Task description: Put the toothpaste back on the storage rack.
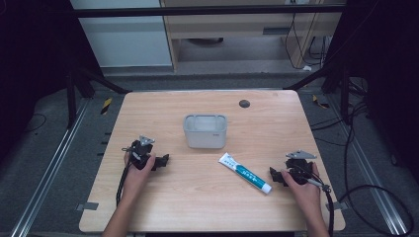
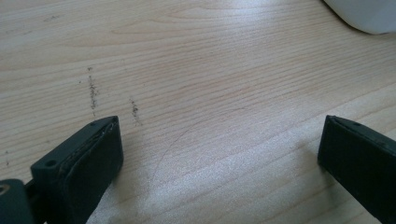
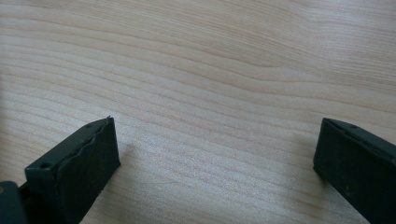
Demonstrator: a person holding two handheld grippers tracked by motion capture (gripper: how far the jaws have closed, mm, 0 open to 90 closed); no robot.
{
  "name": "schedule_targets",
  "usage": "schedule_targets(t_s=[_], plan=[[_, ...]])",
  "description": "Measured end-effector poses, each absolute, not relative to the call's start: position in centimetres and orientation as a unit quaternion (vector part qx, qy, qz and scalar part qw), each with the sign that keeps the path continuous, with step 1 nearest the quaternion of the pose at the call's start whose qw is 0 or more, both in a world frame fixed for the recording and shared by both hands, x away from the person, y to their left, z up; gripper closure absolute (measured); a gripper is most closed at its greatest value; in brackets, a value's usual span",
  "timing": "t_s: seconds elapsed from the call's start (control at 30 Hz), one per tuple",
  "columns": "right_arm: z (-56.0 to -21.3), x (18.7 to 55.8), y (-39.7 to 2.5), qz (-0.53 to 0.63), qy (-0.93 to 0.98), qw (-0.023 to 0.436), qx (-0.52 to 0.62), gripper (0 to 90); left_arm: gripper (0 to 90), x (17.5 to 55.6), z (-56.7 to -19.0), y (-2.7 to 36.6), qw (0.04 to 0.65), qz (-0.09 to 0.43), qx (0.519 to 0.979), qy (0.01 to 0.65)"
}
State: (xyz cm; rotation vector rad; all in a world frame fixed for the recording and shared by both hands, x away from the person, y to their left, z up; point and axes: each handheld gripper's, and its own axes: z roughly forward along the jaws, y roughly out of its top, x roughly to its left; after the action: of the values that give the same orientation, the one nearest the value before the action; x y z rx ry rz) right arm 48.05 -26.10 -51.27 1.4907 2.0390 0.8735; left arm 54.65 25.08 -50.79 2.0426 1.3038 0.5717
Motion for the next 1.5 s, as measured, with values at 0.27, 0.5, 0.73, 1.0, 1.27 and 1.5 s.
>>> schedule_targets(t_s=[0.27, 0.5, 0.73, 1.0, 1.27, 1.5], plan=[[-51.0, 47.9, -26.3, 0.322, 0.737, 0.238, 0.544, 8.5, 0.0, 54.5, -50.8, 25.2, 0.322, 0.214, 0.78, 0.492], [-48.2, 46.5, -25.9, 0.354, 0.736, 0.263, 0.513, 20.1, 0.0, 54.6, -50.8, 25.2, 0.322, 0.214, 0.78, 0.492], [-46.3, 45.3, -23.2, 0.365, 0.766, 0.253, 0.464, 27.5, 0.0, 54.6, -50.8, 25.2, 0.321, 0.214, 0.781, 0.49], [-44.4, 45.3, -18.2, 0.332, 0.818, 0.224, 0.413, 30.3, 0.0, 54.8, -50.8, 25.1, 0.322, 0.214, 0.781, 0.491], [-44.0, 46.9, -16.0, 0.297, 0.851, 0.176, 0.396, 34.5, 0.0, 54.9, -50.8, 25.1, 0.32, 0.214, 0.781, 0.492], [-43.5, 48.0, -15.1, 0.281, 0.864, 0.158, 0.388, 40.0, 0.0, 54.9, -50.8, 25.0, 0.32, 0.214, 0.781, 0.492]])
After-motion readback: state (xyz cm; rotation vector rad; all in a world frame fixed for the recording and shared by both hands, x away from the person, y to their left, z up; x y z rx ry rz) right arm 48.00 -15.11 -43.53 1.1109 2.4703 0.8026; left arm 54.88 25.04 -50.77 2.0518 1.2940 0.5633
